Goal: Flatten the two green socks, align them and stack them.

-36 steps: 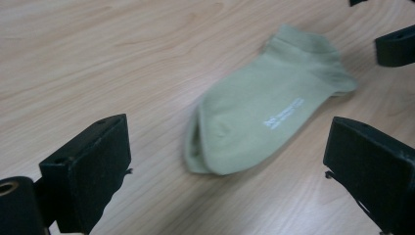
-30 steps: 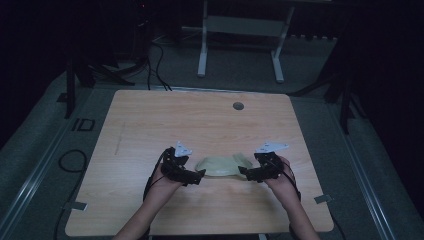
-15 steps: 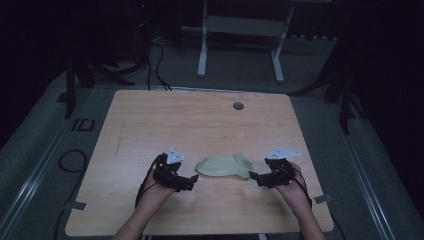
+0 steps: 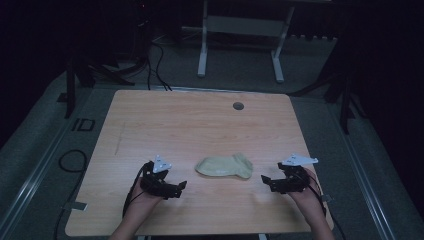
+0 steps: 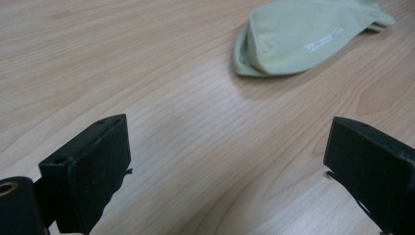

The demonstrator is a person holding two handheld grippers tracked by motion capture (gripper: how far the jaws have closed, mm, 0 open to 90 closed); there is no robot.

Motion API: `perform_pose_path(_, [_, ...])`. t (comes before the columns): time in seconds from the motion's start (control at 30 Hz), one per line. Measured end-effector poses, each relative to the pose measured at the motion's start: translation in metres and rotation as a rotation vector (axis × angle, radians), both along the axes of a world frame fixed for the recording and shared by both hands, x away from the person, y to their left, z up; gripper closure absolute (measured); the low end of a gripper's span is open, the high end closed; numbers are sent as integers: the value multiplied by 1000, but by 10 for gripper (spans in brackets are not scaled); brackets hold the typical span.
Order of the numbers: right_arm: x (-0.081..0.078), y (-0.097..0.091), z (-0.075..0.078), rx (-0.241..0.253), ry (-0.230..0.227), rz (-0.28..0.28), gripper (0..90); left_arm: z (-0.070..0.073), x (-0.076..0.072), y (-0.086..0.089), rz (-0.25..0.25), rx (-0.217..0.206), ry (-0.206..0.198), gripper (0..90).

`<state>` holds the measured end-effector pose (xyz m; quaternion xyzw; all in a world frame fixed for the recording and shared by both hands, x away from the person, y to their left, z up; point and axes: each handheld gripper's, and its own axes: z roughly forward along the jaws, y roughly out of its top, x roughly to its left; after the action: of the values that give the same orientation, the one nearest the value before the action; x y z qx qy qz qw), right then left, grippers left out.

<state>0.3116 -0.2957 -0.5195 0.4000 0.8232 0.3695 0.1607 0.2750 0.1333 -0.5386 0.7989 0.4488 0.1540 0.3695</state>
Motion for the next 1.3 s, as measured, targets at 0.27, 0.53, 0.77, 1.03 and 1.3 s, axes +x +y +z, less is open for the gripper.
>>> perform_pose_path(0.27, [-7,-19,-7,19,-4,-18,133,-6,-8,17,38,-2,4,37])
perform_pose_path(0.53, [-14,-40,-16,19,0,-78,133,-11,-17,35,64,3,1,37])
perform_pose_path(0.77, [-23,-63,-24,31,8,-143,133,-17,-26,51,94,12,6,37])
perform_pose_path(1.03, [-35,-84,-30,45,-5,-203,124,-19,-37,69,129,18,-5,37])
perform_pose_path(1.3, [-48,-97,-36,75,-28,-262,108,-24,-49,80,164,41,-10,37])
